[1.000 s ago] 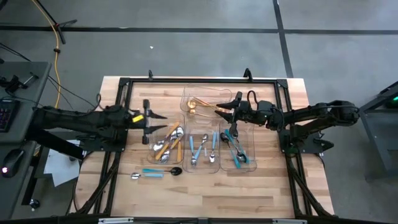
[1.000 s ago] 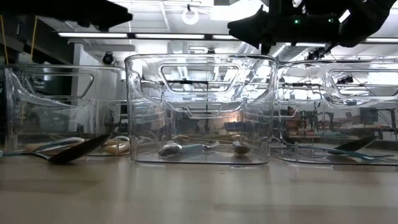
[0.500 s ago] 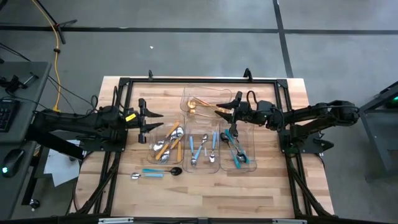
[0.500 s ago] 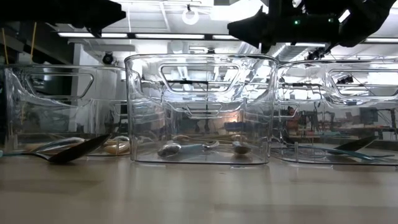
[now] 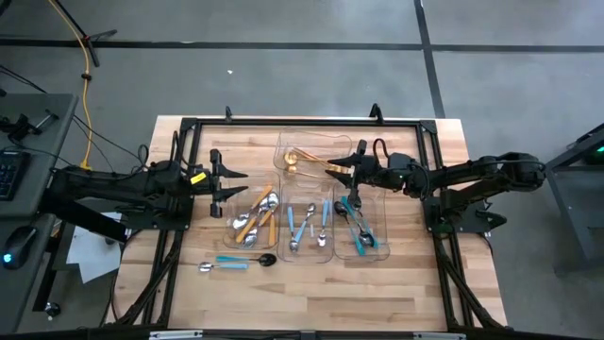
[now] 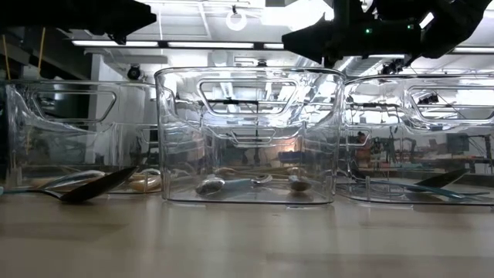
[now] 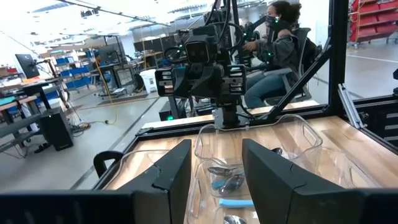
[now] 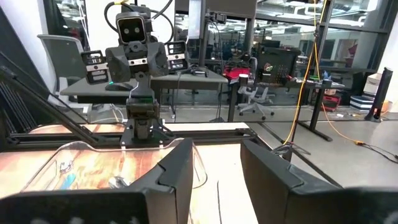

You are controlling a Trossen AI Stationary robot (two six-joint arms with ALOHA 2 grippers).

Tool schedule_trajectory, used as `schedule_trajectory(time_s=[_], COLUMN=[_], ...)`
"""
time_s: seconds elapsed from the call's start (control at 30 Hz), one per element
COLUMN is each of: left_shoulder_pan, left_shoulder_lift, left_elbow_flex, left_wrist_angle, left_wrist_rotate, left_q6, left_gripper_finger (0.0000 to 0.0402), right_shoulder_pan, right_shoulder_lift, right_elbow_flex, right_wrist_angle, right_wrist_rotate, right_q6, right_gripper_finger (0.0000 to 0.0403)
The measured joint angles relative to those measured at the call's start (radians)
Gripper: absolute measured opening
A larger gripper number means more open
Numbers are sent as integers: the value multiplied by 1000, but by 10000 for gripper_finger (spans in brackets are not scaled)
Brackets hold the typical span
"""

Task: Sort silverware by color (type)
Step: Put the light blue spoon into the middle transparent bin

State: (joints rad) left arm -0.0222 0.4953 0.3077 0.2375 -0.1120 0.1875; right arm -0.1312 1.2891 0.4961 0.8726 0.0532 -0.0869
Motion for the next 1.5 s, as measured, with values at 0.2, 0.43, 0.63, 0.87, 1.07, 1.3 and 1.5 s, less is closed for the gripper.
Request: schedule_trajectory(time_s=[0.2,0.43,0.63,0.87,1.07,1.3,1.5], left_shoulder_pan=[0,0,0,0,-33,-235,-509], left_shoulder_lift=[0,1,19,48,88,172,328], left_elbow_flex=[0,0,0,0,43,183,299], left_wrist_angle=[0,0,0,2,19,-222,-437], left_wrist_rotate=[0,0,18,20,113,197,63], left_q6=[0,-5,-24,-14,-87,-193,-414], left_gripper_finger=[133,133,133,133,133,133,133], right_shoulder_pan=[0,0,0,0,0,0,0], right_shoulder_lift=[0,0,0,0,0,0,0], right_elbow_flex=[0,0,0,0,0,0,0], right_wrist_angle=[3,3,3,4,7,7,-2], right_wrist_rotate=[0,0,0,0,0,0,0], right_q6=[0,0,0,0,0,0,0], right_gripper_finger=[118,118,118,118,118,118,118])
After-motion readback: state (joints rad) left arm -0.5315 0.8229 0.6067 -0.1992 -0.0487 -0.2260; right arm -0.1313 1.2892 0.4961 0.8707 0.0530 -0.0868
